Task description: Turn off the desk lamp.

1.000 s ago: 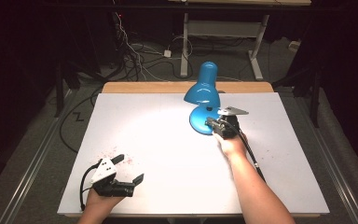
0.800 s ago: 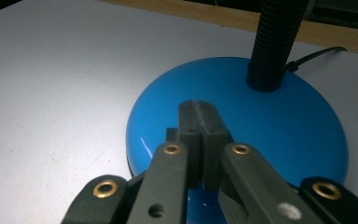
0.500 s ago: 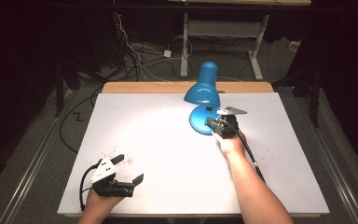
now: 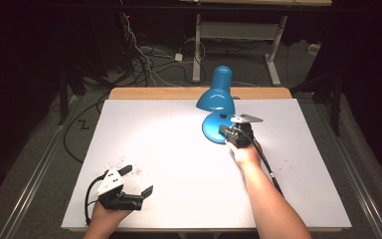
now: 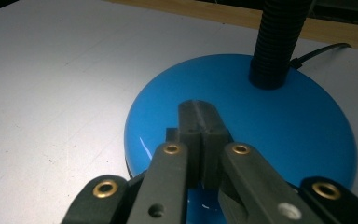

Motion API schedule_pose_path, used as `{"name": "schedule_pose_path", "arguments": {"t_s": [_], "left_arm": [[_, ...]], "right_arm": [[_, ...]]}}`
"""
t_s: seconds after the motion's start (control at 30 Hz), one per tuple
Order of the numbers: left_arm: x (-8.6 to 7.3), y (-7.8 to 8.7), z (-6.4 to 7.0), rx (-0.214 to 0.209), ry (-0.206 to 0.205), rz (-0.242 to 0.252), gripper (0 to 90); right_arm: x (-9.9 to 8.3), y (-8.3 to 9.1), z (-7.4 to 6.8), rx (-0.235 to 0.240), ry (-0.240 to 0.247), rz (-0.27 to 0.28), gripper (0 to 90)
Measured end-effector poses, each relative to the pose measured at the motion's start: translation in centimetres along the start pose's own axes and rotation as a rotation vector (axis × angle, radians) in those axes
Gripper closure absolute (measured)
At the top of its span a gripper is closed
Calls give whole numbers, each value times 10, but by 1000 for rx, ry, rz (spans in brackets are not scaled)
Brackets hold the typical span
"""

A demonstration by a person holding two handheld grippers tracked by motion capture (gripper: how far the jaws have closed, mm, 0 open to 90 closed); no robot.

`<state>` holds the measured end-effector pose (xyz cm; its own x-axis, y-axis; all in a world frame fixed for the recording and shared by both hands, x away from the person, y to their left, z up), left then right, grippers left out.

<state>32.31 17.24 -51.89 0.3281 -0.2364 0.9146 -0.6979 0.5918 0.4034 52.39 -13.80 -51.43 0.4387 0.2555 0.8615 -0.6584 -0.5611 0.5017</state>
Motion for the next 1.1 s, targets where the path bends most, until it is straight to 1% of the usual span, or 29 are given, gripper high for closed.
{"name": "schedule_pose_path", "arguments": {"t_s": [0.13, 0.2, 0.27, 0.3, 0.33, 0.37, 0.4, 0.43, 0.47, 0.5, 0.73, 0.77, 0.8, 0.83, 0.87, 0.9, 1.1], "left_arm": [[0, -1, -1, 2, -3, -2, 0], [-2, -2, 1, -7, 18, -14, 0], [-1, -2, 2, -8, 15, -14, 0], [0, -2, 1, -1, -10, -1, 0], [-1, -2, 3, -9, 12, -13, 0], [0, -2, 0, 2, -16, 1, 0], [-1, -2, 3, -9, 13, -12, 0], [1, -2, 0, 2, -15, 3, 0], [-1, -2, 3, -10, 15, -11, 0], [0, -2, 0, 0, -10, 2, 0], [-1, -2, 0, -3, -7, -2, 0], [-1, -2, 1, -6, 2, -4, 0], [0, -2, 0, -4, -3, -2, 0], [-1, -2, 1, -7, 1, -3, 0], [0, -2, 0, -3, -8, 1, 0], [0, -2, 0, -3, -9, 1, 0], [0, -2, 0, -5, -7, 1, 0]], "right_arm": [[0, 0, 0, 1, -3, 1, 900], [0, 0, 0, 1, -2, 1, 900], [0, 0, 0, -1, 3, 1, 900], [0, 0, 0, -1, 5, 1, 900], [0, 0, 0, -2, 5, 1, 900], [0, 0, 0, -1, 4, 1, 900], [0, 0, 0, -3, 5, 1, 900], [0, 0, 0, -3, 6, 1, 900], [0, 0, 0, -3, 5, 1, 900], [0, 0, 0, -3, 4, 0, 900], [0, -1, 1, -2, 2, 6, 900], [0, -1, 1, -2, 1, 6, 900], [-1, -2, 2, -29, 4, -1, 900], [-1, -2, 4, -37, 4, 0, 900], [-1, -2, 5, -24, -15, 5, 900], [-1, -2, 5, -21, -19, 4, 900], [-1, -2, 4, -24, -6, 5, 900]]}}
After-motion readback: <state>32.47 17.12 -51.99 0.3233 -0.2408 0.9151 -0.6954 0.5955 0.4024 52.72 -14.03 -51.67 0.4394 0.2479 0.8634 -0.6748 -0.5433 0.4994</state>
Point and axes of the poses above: each handheld gripper's, and its own axes: y roughly backward along the jaws, x roughly out of its top, z roughly to its right, the point moved 7 cm from there along -y, roughly forward along the jaws, and after that the axes turned 4 degrees about x, right-handed, at the moved point
